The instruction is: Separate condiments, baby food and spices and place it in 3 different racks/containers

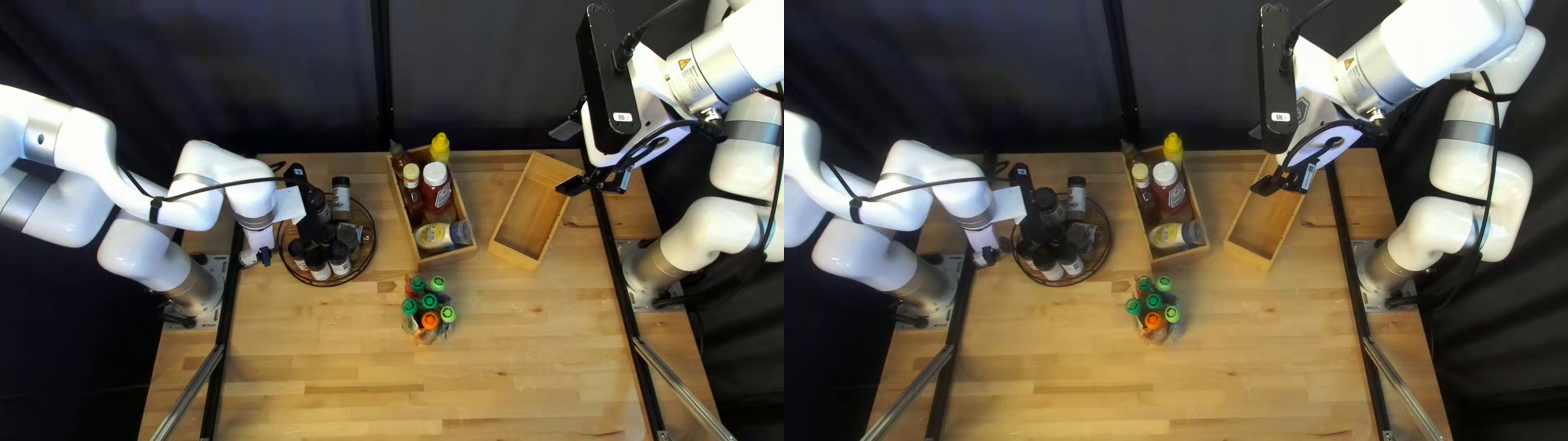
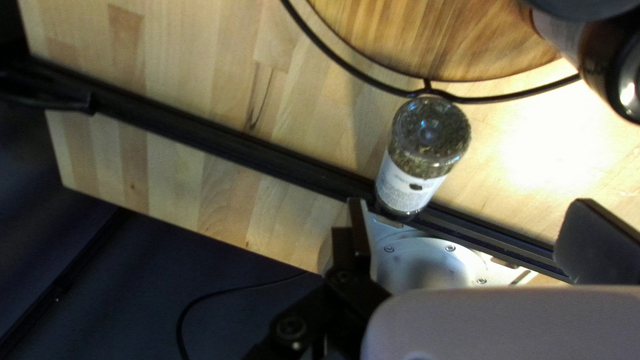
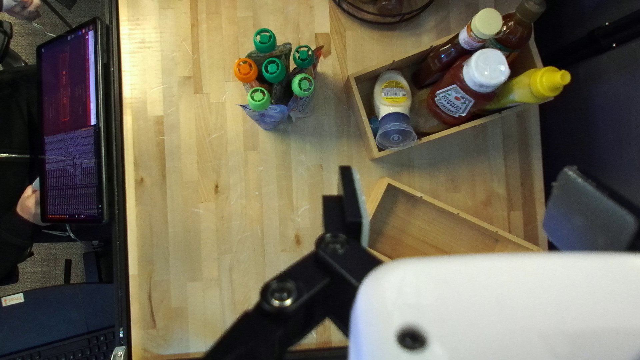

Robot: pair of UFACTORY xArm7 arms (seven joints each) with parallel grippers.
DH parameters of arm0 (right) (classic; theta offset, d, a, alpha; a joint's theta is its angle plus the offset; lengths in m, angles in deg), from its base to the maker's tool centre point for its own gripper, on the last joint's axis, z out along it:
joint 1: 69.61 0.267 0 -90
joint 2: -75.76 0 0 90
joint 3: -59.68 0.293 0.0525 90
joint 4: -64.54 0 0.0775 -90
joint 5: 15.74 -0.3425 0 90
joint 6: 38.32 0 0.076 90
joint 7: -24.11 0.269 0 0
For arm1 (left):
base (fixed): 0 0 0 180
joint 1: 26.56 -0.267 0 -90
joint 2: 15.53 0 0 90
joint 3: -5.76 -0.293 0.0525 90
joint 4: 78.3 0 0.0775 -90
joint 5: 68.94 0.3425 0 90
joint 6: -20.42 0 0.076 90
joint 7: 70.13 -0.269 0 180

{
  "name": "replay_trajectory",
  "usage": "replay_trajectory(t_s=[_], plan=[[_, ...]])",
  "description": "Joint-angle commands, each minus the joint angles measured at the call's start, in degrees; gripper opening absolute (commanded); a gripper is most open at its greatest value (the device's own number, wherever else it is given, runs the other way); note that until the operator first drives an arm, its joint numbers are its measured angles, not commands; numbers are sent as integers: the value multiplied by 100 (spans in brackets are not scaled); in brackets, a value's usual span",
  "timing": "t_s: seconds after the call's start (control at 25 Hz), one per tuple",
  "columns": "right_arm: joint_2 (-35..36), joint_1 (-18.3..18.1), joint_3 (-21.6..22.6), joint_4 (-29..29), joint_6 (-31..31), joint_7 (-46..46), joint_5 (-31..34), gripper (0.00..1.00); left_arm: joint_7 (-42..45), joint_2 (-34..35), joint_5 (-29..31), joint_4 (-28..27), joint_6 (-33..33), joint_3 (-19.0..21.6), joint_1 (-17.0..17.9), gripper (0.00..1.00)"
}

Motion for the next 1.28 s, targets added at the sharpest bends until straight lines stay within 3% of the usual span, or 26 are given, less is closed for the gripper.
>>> replay_trajectory(t_s=[0.04,0.48,0.84,0.88,0.92,1.0,1.12,1.28], plan=[[0,0,0,0,0,0,0,100,-104,346,210,316,-188,-71,-170,100],[0,0,0,0,0,0,0,100,-289,567,615,785,-667,-282,-426,100],[0,0,0,0,0,0,0,100,-304,252,904,940,-1153,-526,-585,98],[0,0,0,0,0,0,0,100,-308,204,926,943,-1202,-554,-594,84],[0,0,0,0,0,0,0,100,-308,203,927,945,-1203,-556,-597,63],[0,0,0,0,0,0,0,100,-301,215,913,940,-1182,-542,-588,10],[0,0,0,0,0,0,0,100,-281,209,874,903,-1140,-506,-545,2],[0,0,0,0,0,0,0,100,-220,376,585,638,-718,-233,-321,0]])
